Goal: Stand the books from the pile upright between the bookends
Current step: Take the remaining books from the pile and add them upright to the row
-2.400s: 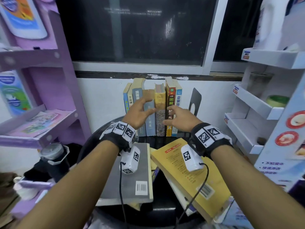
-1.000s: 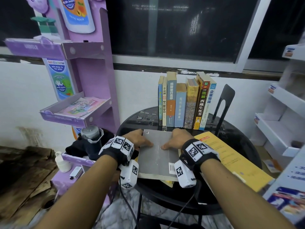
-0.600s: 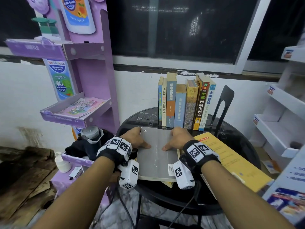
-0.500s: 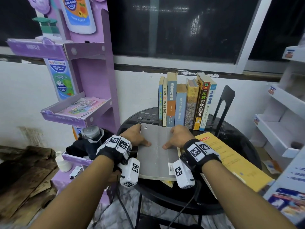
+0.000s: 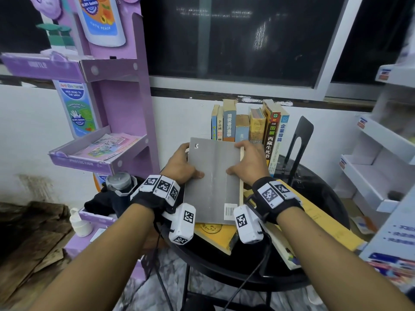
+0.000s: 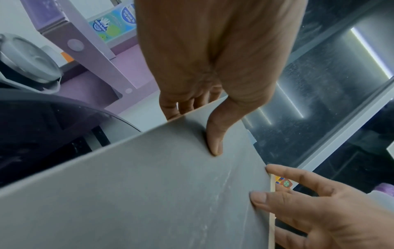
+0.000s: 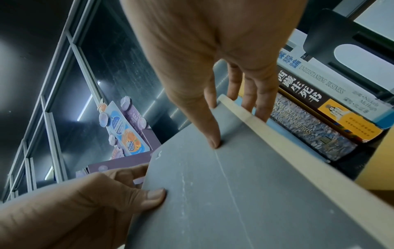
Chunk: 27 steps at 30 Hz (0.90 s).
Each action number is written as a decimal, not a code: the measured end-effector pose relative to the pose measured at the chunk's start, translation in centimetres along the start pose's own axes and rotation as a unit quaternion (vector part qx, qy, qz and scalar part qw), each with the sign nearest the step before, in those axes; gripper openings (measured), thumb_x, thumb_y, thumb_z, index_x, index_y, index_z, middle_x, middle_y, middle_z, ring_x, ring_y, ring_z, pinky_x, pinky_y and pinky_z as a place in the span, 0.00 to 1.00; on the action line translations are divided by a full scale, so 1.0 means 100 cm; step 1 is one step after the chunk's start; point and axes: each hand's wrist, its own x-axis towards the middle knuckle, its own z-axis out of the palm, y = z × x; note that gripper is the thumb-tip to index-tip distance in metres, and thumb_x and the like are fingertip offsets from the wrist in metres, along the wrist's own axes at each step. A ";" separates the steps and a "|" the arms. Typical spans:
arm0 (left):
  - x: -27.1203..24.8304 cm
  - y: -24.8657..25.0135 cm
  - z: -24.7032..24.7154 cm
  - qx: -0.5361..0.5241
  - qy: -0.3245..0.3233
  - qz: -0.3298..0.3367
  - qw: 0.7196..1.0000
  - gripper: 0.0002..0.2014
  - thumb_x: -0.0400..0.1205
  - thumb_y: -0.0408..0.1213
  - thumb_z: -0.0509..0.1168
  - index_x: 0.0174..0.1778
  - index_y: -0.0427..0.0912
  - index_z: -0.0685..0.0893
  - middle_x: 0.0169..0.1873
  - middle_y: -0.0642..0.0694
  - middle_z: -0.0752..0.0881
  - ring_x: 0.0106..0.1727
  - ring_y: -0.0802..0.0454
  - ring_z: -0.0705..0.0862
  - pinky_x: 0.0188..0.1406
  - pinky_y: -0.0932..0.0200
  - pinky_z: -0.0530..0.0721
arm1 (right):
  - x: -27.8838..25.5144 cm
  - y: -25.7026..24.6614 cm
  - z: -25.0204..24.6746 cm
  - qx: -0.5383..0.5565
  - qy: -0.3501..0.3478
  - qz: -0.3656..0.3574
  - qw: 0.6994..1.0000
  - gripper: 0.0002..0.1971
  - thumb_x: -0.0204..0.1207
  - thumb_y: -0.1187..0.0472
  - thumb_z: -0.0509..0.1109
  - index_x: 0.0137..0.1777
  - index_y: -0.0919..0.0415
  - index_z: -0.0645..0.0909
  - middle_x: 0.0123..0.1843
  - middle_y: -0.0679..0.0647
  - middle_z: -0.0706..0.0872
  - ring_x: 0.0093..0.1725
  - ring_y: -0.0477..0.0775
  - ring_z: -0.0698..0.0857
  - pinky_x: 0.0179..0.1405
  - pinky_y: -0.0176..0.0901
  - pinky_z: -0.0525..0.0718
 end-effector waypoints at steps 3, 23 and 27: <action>0.000 0.004 0.005 -0.035 0.021 0.018 0.999 0.48 0.59 0.21 0.76 0.74 0.51 0.67 0.51 0.40 0.86 0.56 0.38 0.85 0.58 0.37 0.85 | 0.002 -0.001 -0.002 0.050 0.045 -0.013 0.998 0.50 0.57 0.68 0.87 0.78 0.52 0.64 0.72 0.58 0.67 0.72 0.58 0.71 0.73 0.49 0.72; -0.004 0.011 0.007 -0.225 -0.021 0.061 0.972 0.36 0.60 0.31 0.80 0.65 0.42 0.76 0.54 0.39 0.89 0.54 0.38 0.89 0.54 0.40 0.87 | 0.003 -0.024 -0.059 0.053 -0.167 -0.081 0.981 0.20 0.69 0.58 0.81 0.57 0.55 0.79 0.53 0.52 0.86 0.43 0.51 0.89 0.39 0.50 0.91; -0.005 0.021 0.005 -0.216 -0.050 0.082 0.972 0.37 0.61 0.29 0.80 0.67 0.41 0.76 0.56 0.37 0.89 0.56 0.36 0.88 0.53 0.40 0.87 | 0.001 -0.036 -0.072 0.006 -0.255 -0.095 0.962 0.18 0.75 0.59 0.76 0.62 0.50 0.78 0.56 0.54 0.86 0.46 0.57 0.91 0.38 0.54 0.92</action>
